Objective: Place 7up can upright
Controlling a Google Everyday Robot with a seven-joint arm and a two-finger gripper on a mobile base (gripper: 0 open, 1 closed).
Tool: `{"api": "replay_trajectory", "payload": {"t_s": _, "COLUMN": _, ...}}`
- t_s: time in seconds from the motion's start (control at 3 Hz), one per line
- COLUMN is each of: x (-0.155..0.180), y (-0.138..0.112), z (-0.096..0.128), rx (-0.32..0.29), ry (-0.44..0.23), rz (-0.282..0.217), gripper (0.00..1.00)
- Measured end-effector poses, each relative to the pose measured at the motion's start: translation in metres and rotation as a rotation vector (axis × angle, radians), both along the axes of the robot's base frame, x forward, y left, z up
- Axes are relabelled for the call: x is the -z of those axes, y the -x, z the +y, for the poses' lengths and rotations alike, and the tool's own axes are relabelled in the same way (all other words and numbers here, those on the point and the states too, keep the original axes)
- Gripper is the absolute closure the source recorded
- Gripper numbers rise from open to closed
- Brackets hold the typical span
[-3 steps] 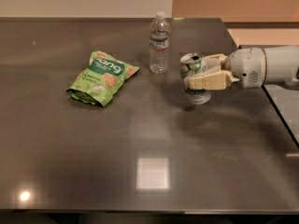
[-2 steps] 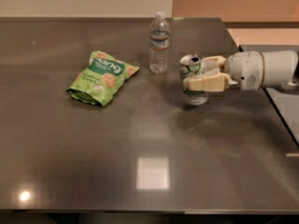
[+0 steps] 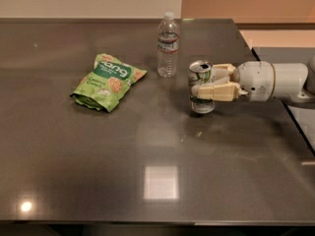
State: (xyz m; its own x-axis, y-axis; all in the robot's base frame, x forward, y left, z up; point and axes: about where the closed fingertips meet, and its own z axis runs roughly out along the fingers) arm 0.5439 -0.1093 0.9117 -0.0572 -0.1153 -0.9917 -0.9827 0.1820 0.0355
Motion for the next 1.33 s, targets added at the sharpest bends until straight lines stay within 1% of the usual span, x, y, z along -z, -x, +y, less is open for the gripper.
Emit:
{"api": "replay_trajectory", "payload": {"t_s": 0.33, "x": 0.0019, "y": 0.0010, "z": 0.0008, "rx": -0.001, "ry": -0.029, "rz": -0.002, "gripper": 0.82}}
{"api": "replay_trajectory", "payload": {"t_s": 0.67, "x": 0.0042, "y": 0.0018, "z": 0.0004, "rx": 0.005, "ry": -0.038, "rz": -0.017, "gripper": 0.59}}
{"api": "replay_trajectory", "payload": {"t_s": 1.0, "x": 0.0075, "y": 0.0018, "z": -0.0004, "rx": 0.013, "ry": -0.036, "rz": -0.022, "gripper": 0.36}}
{"api": "replay_trajectory", "payload": {"t_s": 1.33, "x": 0.0069, "y": 0.0020, "z": 0.0023, "rx": 0.008, "ry": -0.036, "rz": -0.022, "gripper": 0.13}}
